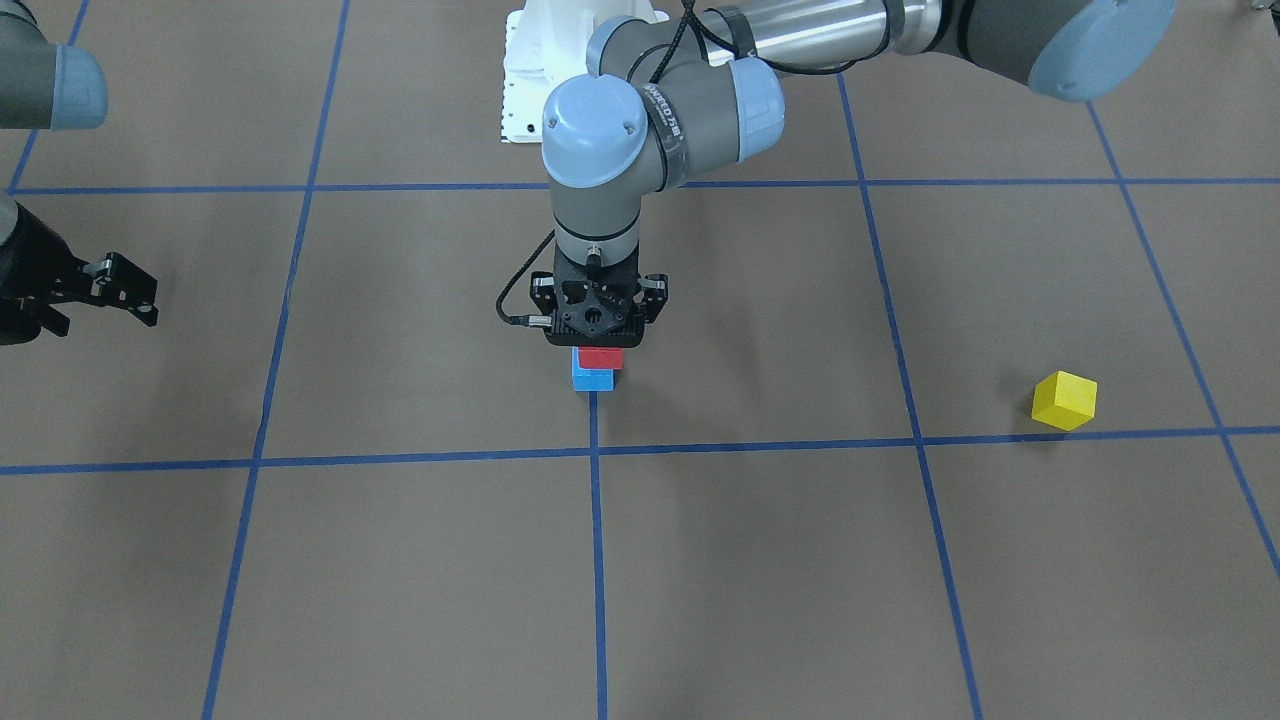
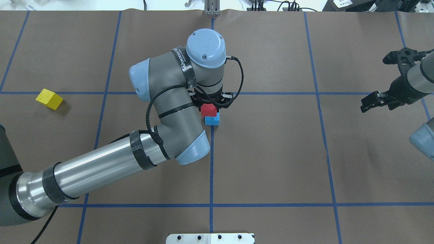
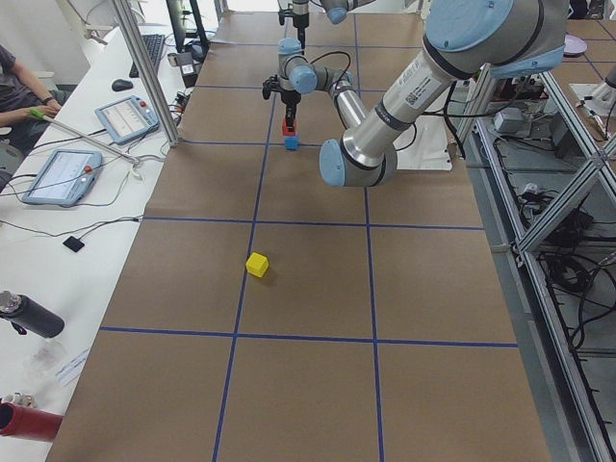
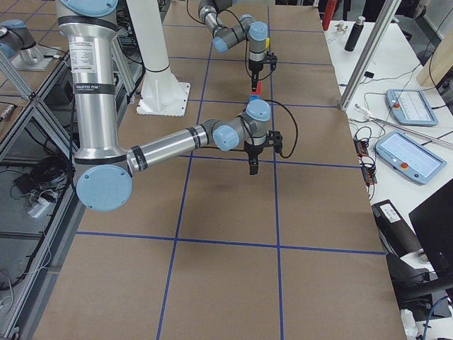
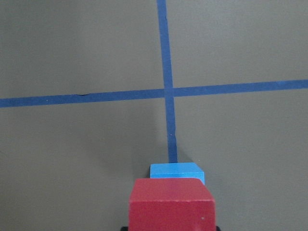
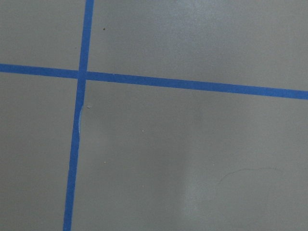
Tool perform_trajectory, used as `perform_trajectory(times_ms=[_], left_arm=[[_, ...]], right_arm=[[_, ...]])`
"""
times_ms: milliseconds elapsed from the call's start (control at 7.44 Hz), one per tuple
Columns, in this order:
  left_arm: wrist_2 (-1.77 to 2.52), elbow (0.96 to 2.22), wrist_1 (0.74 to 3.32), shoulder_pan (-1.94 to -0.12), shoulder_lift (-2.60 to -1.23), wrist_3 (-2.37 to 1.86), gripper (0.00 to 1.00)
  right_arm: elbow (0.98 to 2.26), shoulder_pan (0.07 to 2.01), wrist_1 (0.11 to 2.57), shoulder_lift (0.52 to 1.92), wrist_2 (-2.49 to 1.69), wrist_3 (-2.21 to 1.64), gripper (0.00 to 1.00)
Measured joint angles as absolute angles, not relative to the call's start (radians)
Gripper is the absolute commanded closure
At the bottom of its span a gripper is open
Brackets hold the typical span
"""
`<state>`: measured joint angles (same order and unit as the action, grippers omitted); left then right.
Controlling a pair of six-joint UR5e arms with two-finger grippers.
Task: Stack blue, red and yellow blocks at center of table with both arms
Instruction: 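Carry the red cube with the left gripper above the blue cube, then lower the red cube onto the blue cube and open the left gripper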
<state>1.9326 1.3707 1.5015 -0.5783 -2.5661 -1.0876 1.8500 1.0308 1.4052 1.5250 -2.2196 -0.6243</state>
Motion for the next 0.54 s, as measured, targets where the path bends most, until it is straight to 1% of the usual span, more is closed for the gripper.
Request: perform_trajectory(times_ms=[537], left_arm=[[1.933, 1.342, 1.514, -0.570, -2.579, -1.088, 1.00]], right_arm=[[1.849, 1.030, 1.405, 1.525, -2.220, -0.624, 0.00]])
